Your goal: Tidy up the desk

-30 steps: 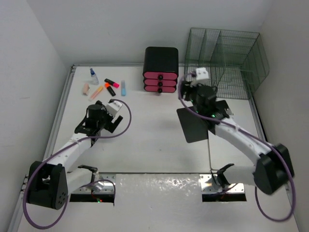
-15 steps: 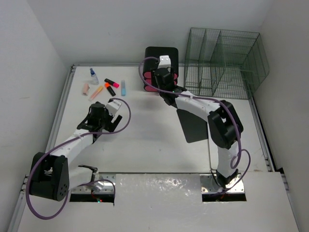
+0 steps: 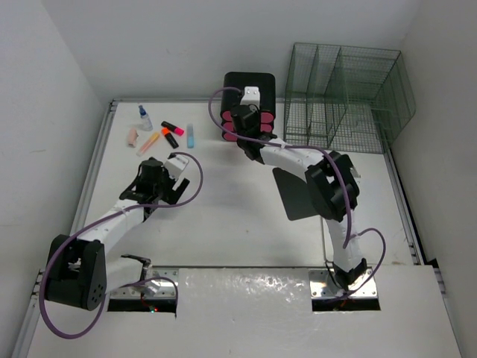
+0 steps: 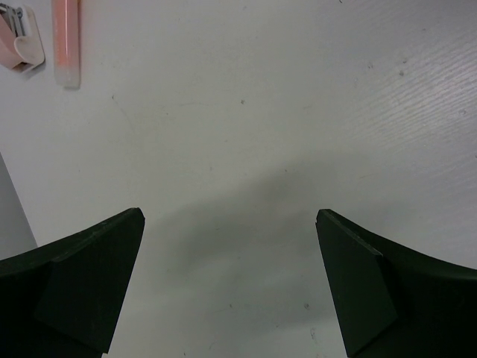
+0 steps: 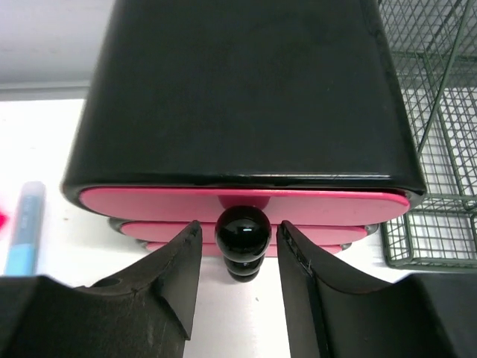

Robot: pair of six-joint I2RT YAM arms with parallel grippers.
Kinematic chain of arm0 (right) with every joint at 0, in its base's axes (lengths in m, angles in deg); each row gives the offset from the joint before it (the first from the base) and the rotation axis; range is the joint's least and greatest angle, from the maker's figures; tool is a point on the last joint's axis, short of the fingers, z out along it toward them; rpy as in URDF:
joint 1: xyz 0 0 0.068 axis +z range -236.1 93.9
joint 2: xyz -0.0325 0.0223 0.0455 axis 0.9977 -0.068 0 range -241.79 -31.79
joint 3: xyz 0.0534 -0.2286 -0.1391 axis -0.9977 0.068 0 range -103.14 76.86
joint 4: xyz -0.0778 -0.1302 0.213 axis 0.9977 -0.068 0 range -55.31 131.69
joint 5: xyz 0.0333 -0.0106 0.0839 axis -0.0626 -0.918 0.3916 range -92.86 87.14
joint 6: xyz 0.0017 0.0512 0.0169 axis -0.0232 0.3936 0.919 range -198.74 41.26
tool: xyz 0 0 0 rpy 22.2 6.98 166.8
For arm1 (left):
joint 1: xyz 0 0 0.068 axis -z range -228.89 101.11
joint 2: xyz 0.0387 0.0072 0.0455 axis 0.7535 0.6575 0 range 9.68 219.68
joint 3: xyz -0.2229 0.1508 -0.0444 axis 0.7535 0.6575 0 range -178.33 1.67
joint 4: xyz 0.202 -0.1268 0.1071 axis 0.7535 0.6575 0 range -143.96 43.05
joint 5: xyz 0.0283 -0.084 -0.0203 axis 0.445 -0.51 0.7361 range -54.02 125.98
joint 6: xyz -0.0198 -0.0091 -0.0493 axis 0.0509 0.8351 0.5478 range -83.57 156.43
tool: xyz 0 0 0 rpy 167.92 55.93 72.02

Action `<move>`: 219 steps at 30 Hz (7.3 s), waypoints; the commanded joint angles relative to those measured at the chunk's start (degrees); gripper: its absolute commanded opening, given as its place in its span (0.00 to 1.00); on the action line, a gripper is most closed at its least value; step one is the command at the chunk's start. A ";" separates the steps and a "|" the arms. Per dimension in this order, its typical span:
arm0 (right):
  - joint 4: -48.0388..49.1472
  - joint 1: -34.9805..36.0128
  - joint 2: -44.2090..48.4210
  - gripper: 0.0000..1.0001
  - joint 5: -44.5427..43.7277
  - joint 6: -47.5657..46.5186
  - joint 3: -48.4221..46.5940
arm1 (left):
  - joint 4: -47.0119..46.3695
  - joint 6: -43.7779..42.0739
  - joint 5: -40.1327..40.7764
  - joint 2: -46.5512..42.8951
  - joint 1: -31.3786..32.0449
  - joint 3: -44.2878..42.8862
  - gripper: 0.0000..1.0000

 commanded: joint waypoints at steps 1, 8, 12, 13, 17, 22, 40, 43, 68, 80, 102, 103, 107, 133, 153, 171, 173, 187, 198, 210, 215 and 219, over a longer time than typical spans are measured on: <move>2.29 0.38 -1.24 0.43 -2.90 0.41 -2.51 | -0.71 -0.26 -0.20 -0.67 0.73 -0.96 1.00; 3.61 0.38 -2.30 0.38 -4.84 -0.65 -3.13 | -0.45 -0.34 -0.20 -0.84 1.17 -1.05 1.00; 3.43 0.38 -3.26 0.32 -5.10 -0.21 -3.92 | -0.36 -0.35 -0.11 -1.02 1.17 -0.96 1.00; 3.52 0.38 -3.35 0.30 -5.54 -0.21 -3.83 | -0.27 -0.35 -0.02 -1.11 1.17 -0.96 1.00; 4.31 0.30 -3.53 0.19 -5.72 -0.12 -3.22 | -0.27 -0.43 0.07 -1.19 1.17 -0.87 1.00; 4.49 0.38 -1.95 0.01 -5.02 -0.39 -1.38 | -0.27 -0.61 -0.02 -1.02 1.26 -0.78 0.99; 14.77 6.97 14.84 0.00 -4.58 -1.09 25.60 | -0.54 -0.78 1.03 -0.05 1.17 -0.96 1.00; 14.86 7.59 16.42 0.00 -3.79 -0.30 28.24 | -0.54 -0.78 1.21 0.03 1.08 -0.87 1.00; 1.85 7.42 37.49 0.96 12.38 -8.99 38.26 | 18.00 5.54 -8.54 18.04 -2.44 -33.88 1.00; 3.34 4.34 50.78 0.96 7.72 -11.63 46.52 | 17.41 18.80 2.34 41.34 -2.26 -58.18 0.82; 4.57 4.25 51.31 0.95 7.64 -13.13 47.32 | 11.33 32.96 7.72 59.80 -6.39 -65.03 0.81; 4.66 4.34 51.31 0.95 7.73 -13.30 47.32 | 11.42 32.97 7.71 60.32 -6.39 -65.29 0.81; 4.57 4.25 51.58 0.95 7.38 -13.30 47.41 | 13.00 33.58 6.84 61.91 -6.48 -66.17 0.80; 6.42 4.34 52.81 0.95 7.02 -14.36 48.55 | 19.24 34.11 -6.26 54.98 -10.87 -58.28 0.00; 5.90 4.08 53.51 0.95 2.81 -15.33 48.20 | 21.32 8.10 -15.75 28.24 6.60 -61.05 0.00; 3.43 1.09 59.31 0.95 0.96 -13.21 49.96 | 30.75 -0.34 -9.07 53.20 21.12 -85.95 0.12; 3.52 1.09 59.31 0.95 0.96 -13.30 49.96 | 31.28 -1.13 -10.56 52.86 21.12 -85.78 0.26; 3.78 1.00 58.52 0.95 1.75 -13.74 49.87 | 34.62 5.17 -3.72 49.78 19.63 -95.08 0.59; 3.96 1.00 58.17 0.95 3.33 -13.74 49.78 | 27.33 20.22 -6.88 50.22 -1.46 -89.21 0.64; 4.05 1.00 57.38 0.95 5.18 -14.36 49.61 | 24.69 16.35 -3.45 67.97 -2.79 -94.21 0.61; 4.84 1.00 56.68 0.96 4.21 -15.23 49.78 | 24.60 20.91 -8.18 67.45 -2.61 -91.32 0.59; 4.49 1.09 55.53 0.96 4.30 -15.50 49.26 | 25.83 23.82 -6.53 69.90 -2.61 -90.96 0.59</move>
